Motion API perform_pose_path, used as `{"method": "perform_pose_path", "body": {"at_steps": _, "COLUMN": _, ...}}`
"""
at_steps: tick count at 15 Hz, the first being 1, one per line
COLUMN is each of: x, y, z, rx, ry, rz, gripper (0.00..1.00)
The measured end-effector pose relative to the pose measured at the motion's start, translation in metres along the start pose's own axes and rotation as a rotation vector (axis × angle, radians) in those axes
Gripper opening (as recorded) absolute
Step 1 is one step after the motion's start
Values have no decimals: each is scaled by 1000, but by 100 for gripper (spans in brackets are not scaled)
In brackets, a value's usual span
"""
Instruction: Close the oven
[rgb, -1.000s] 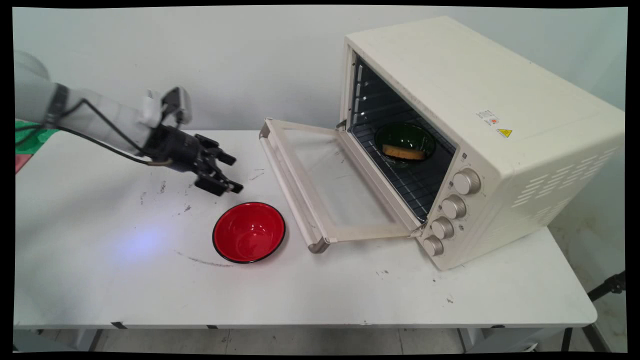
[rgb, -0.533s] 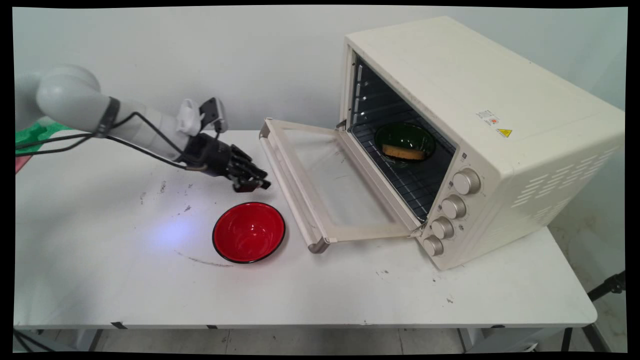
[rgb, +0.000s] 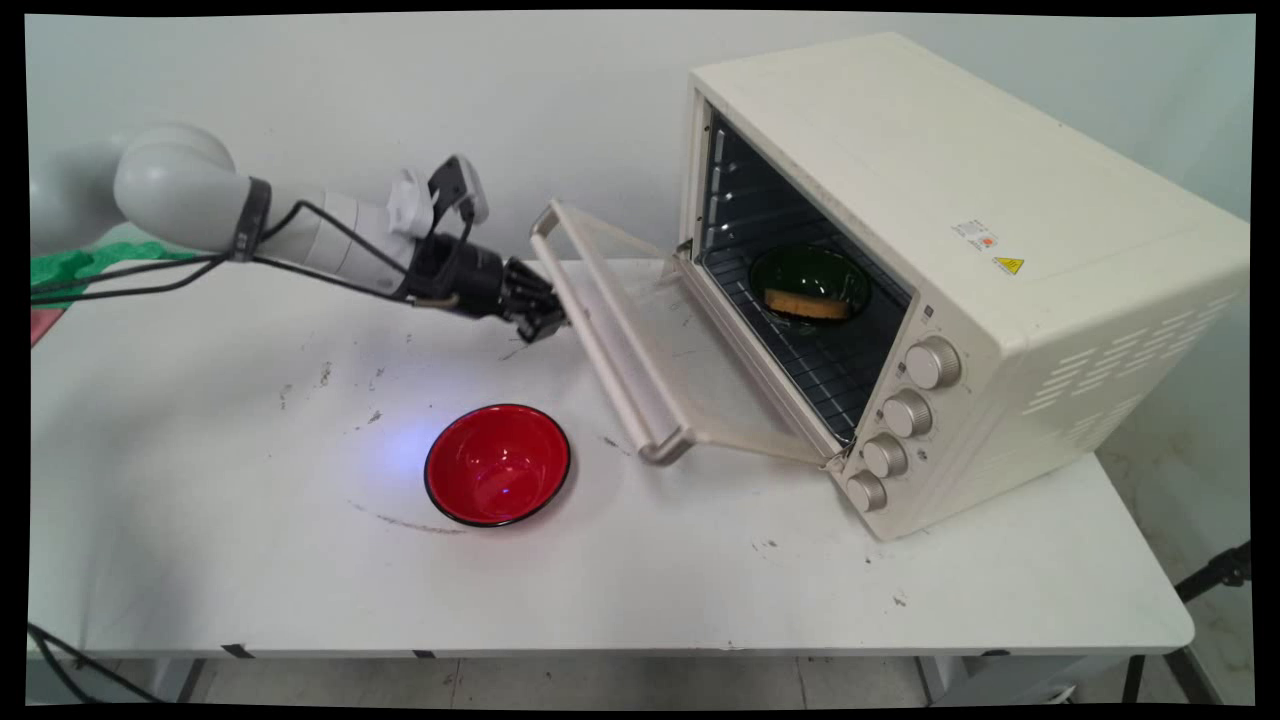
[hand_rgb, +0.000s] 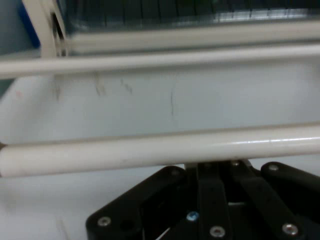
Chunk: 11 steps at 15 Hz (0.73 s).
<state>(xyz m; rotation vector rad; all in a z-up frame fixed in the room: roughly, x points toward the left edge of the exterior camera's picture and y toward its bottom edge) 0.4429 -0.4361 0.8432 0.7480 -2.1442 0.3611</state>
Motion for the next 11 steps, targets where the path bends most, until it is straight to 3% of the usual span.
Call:
{"method": "perform_pose_path", "body": {"at_steps": 8, "x": 72, "y": -2, "z": -32, "rx": -21, "ry": 204, "rz": 11, "gripper": 0}}
{"method": "perform_pose_path", "body": {"at_steps": 11, "x": 86, "y": -3, "z": -44, "rx": -33, "ry": 207, "rz": 17, "gripper": 0}}
